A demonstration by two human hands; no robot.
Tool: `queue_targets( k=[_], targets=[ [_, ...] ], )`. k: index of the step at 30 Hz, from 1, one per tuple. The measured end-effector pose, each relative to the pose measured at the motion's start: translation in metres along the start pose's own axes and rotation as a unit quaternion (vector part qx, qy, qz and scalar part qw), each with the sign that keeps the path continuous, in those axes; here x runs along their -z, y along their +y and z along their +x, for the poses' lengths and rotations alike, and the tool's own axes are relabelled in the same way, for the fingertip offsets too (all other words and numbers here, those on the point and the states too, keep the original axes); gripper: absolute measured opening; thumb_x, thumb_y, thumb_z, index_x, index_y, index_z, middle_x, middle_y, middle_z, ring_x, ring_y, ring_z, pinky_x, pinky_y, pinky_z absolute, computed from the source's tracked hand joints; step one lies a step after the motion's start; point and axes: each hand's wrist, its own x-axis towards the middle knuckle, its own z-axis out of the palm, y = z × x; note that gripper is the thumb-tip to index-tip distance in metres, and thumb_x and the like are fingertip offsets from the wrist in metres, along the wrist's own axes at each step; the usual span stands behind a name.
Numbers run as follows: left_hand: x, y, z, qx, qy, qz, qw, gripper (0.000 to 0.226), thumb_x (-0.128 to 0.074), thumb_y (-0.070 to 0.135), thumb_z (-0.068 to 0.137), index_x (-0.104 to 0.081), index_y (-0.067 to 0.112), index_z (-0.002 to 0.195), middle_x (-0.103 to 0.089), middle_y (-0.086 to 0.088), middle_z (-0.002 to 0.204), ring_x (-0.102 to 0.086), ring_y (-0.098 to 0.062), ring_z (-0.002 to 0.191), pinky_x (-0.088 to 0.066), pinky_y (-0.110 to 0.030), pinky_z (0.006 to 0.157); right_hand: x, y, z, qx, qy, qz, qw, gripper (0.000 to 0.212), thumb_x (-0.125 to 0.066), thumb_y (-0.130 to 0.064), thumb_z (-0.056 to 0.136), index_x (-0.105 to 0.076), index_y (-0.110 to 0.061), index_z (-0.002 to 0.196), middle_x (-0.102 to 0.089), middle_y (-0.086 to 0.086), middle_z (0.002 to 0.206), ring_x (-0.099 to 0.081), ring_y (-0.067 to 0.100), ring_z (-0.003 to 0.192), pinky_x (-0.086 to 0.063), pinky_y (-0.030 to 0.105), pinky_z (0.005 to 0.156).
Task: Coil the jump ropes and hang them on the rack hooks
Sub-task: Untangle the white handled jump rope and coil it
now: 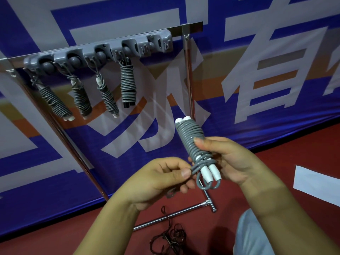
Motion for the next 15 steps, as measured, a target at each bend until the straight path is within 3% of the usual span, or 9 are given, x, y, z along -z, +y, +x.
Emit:
queue_targets(
  k=[3, 5, 7, 9, 12, 15],
  targets=[
    [-0.002, 0.009, -0.006, -0.030, 0.027, 0.071, 0.997, 0.008, -0.069, 0.014, 0.084, -0.066, 0.007, 0.084, -0.071, -0.004, 0.077, -0.066, -0.014, 0.071, -0.052, -0.025, 0.071, 0.000, 0.003, 0.001, -0.009, -0.004, 0.011, 1.000, 0.018, -0.062, -0.022, 0.070, -0.071, -0.009, 0.062, -0.064, 0.010, 0.062, -0.063, 0.018, 0.052, -0.054, 0.028, 0.048],
    [-0.004, 0.017, -0.010, -0.074, 0.102, 0.246, 0.961, 0.007, -0.068, 0.018, 0.085, -0.065, 0.013, 0.083, -0.071, 0.002, 0.077, -0.066, -0.011, 0.073, -0.051, -0.025, 0.071, -0.001, 0.005, 0.001, -0.019, 0.003, 0.023, 1.000, 0.018, -0.063, -0.023, 0.068, -0.073, -0.010, 0.061, -0.063, 0.007, 0.060, -0.062, 0.014, 0.051, -0.052, 0.024, 0.048],
    [-0.004, 0.018, -0.012, -0.170, 0.190, 0.425, 0.869, 0.008, -0.069, 0.022, 0.085, -0.062, 0.025, 0.082, -0.067, 0.007, 0.080, -0.063, -0.007, 0.075, -0.050, -0.021, 0.069, -0.003, 0.006, 0.003, -0.034, 0.025, 0.075, 0.996, 0.018, -0.065, -0.022, 0.063, -0.075, -0.007, 0.064, -0.064, 0.007, 0.065, -0.061, 0.013, 0.051, -0.052, 0.021, 0.048],
    [-0.003, 0.013, -0.009, -0.263, 0.239, 0.526, 0.772, 0.006, -0.061, 0.027, 0.086, -0.056, 0.026, 0.084, -0.061, 0.006, 0.079, -0.058, -0.009, 0.073, -0.047, -0.026, 0.064, -0.006, 0.003, 0.004, -0.036, 0.052, 0.148, 0.987, 0.019, -0.066, -0.019, 0.062, -0.075, -0.003, 0.065, -0.065, 0.009, 0.070, -0.062, 0.014, 0.052, -0.052, 0.021, 0.046],
    [-0.006, -0.006, -0.003, -0.340, 0.300, 0.553, 0.698, 0.006, -0.054, 0.019, 0.089, -0.052, 0.017, 0.084, -0.058, -0.001, 0.078, -0.054, -0.016, 0.068, -0.045, -0.030, 0.059, -0.013, -0.001, 0.001, -0.017, 0.078, 0.207, 0.975, 0.020, -0.067, -0.018, 0.062, -0.073, 0.000, 0.070, -0.068, 0.011, 0.068, -0.067, 0.016, 0.055, -0.058, 0.027, 0.050],
    [-0.016, -0.019, 0.001, -0.357, 0.359, 0.493, 0.707, 0.005, -0.052, 0.015, 0.087, -0.053, 0.017, 0.082, -0.056, 0.002, 0.076, -0.050, -0.008, 0.068, -0.042, -0.015, 0.062, -0.019, 0.003, -0.001, 0.002, 0.098, 0.272, 0.957, 0.030, -0.069, -0.017, 0.063, -0.067, 0.003, 0.084, -0.070, 0.014, 0.073, -0.070, 0.021, 0.062, -0.060, 0.032, 0.055]
  ],
)
